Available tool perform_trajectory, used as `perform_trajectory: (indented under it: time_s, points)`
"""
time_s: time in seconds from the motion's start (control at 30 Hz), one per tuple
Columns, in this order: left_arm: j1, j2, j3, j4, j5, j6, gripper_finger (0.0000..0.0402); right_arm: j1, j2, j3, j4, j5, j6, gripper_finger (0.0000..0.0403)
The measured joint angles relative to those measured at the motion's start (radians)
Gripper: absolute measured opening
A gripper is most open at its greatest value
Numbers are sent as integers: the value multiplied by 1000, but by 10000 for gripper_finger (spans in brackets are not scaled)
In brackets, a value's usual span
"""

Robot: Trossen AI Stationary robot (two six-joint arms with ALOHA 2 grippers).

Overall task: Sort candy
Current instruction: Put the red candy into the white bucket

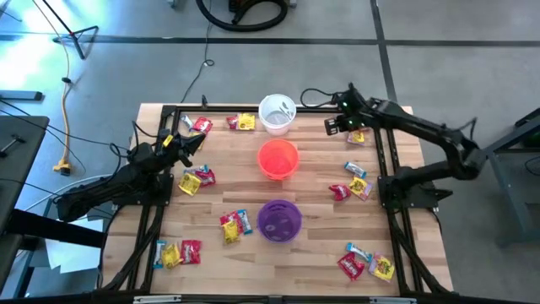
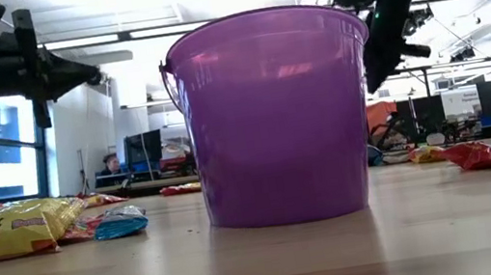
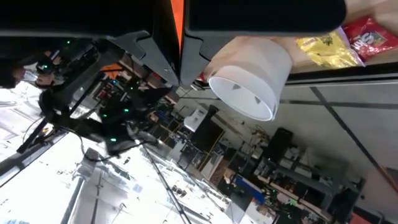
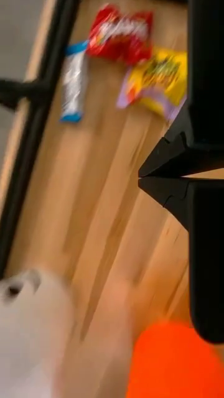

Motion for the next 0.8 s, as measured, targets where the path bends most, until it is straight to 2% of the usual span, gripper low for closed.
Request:
perform_trajectory:
  time_s: [0.13,0.27,0.43,0.6,0.8]
  points:
    - [0,0,0,-2,-1,33,0,-69,105,17,-99,6,-25,29]
    - [0,0,0,-24,-42,65,0,-131,180,17,-117,6,-47,67]
    - [0,0,0,-26,-82,71,0,-221,249,18,-80,113,9,104]
    - [0,0,0,-26,-82,75,0,-294,320,18,-18,129,-33,121]
    - [0,0,0,-26,-82,51,0,-332,366,18,36,204,-72,124]
